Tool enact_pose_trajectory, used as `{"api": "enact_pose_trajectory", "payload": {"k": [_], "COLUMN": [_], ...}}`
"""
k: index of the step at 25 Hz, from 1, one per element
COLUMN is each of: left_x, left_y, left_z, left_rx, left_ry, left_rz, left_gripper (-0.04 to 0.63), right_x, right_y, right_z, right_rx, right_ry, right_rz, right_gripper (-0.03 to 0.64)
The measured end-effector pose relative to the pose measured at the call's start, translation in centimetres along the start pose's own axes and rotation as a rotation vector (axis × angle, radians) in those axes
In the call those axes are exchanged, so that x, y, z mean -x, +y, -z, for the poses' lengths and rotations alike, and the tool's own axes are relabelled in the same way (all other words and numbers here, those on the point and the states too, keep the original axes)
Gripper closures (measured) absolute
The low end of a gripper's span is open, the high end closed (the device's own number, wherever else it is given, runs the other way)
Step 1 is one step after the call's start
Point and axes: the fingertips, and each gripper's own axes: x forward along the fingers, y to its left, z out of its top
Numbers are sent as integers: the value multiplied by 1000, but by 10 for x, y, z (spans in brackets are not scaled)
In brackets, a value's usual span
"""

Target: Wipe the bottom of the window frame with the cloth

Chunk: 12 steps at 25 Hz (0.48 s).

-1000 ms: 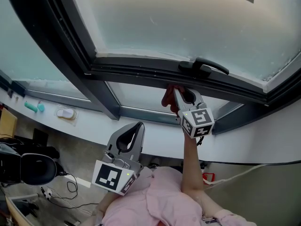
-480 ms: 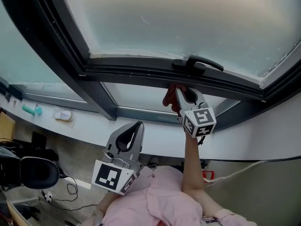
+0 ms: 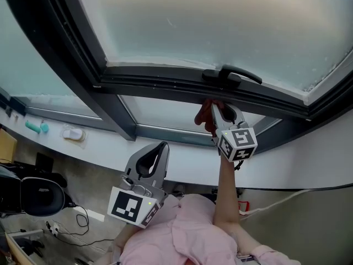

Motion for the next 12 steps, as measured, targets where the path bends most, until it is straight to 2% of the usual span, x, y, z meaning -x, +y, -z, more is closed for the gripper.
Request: {"api": "enact_pose_trajectory", "payload": {"k": [5, 12], "left_x": [4, 16], "left_y": [0, 17], "left_z": [2, 15], "left_rx": [4, 14], "left_ry": [2, 34], "left_rz": [-10, -40], "left_gripper": [597, 598], "right_x": [0, 21], "right_y": [0, -4], "right_z": [0, 6], "right_rx": [-26, -99], "right_ry": [2, 11], "right_rz": [-4, 42], "right_gripper": [571, 571]}}
